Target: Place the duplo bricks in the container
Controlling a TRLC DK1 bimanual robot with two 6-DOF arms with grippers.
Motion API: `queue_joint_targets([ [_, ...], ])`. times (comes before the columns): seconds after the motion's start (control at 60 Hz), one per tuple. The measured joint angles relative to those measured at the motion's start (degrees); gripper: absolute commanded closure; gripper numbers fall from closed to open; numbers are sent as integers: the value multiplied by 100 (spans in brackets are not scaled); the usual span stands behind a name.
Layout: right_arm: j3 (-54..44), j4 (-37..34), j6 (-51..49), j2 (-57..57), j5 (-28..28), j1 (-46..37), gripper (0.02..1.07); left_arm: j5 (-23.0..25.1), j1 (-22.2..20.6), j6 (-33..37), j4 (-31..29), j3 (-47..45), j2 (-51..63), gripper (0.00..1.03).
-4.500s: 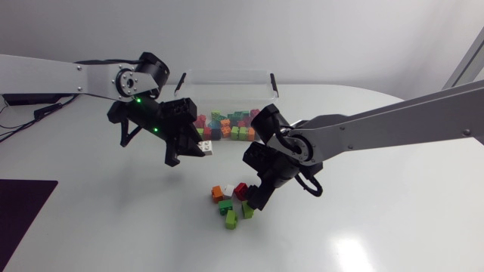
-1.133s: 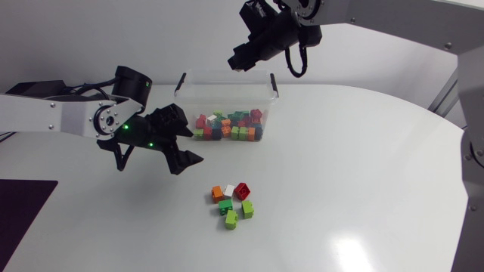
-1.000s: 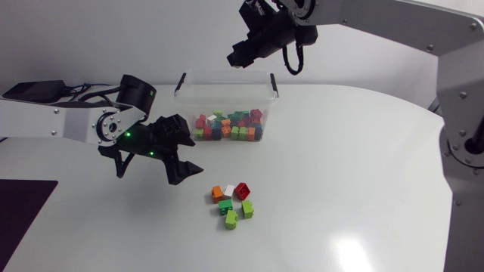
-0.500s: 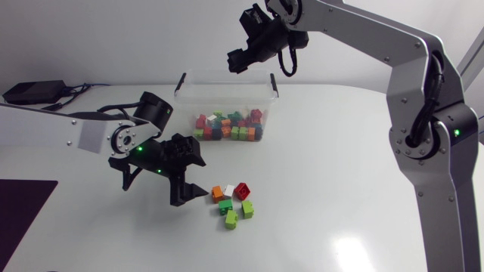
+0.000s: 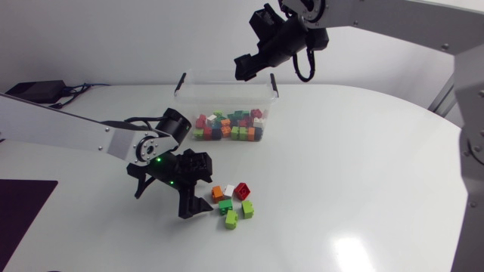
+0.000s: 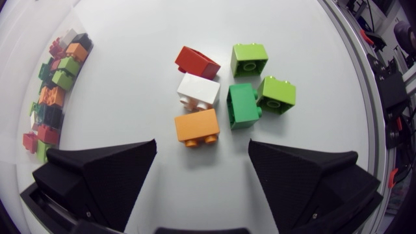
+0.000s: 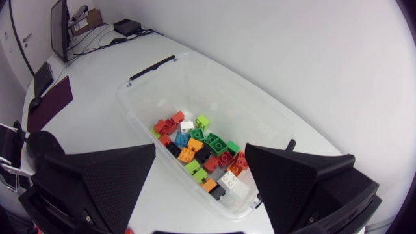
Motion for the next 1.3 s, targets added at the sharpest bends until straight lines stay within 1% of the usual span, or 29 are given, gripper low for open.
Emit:
queue_joint_targets([
  [0.15,-1062,306,-15,-660,2,28,6,-107,-96,-168,219,68,111,8],
  [0.217,-1587,433,-22,-946,2,59,6,-105,-116,-208,299,90,155,12],
  [0.317,-2332,595,-22,-1320,2,120,6,-107,-122,-299,308,127,203,13],
  [0.383,-2758,660,-50,-1519,7,164,6,-107,-122,-317,326,131,232,20],
  [0.467,-3222,680,-114,-1729,20,212,6,-109,-157,-339,332,146,275,32],
  [0.533,-3532,684,-157,-1856,20,271,6,-107,-192,-363,343,162,315,44],
  [0.6,-3790,684,-201,-1952,22,356,6,-107,-221,-424,341,162,323,53],
  [0.667,-3995,691,-249,-2015,24,457,6,-107,-223,-461,343,162,323,69],
  [0.7,-4096,693,-284,-2033,26,514,6,-109,-223,-466,343,164,323,74],
  [0.883,-4424,702,-431,-2020,48,745,7,-109,-234,-468,341,164,328,75],
  [1.05,-4487,780,-529,-1790,66,870,7,-129,-240,-466,286,162,295,76],
  [1.167,-4487,826,-584,-1534,68,942,7,-175,-168,-466,151,160,221,76],
  [1.3,-4487,824,-586,-1311,120,1069,7,-205,20,-466,37,149,-20,76],
])
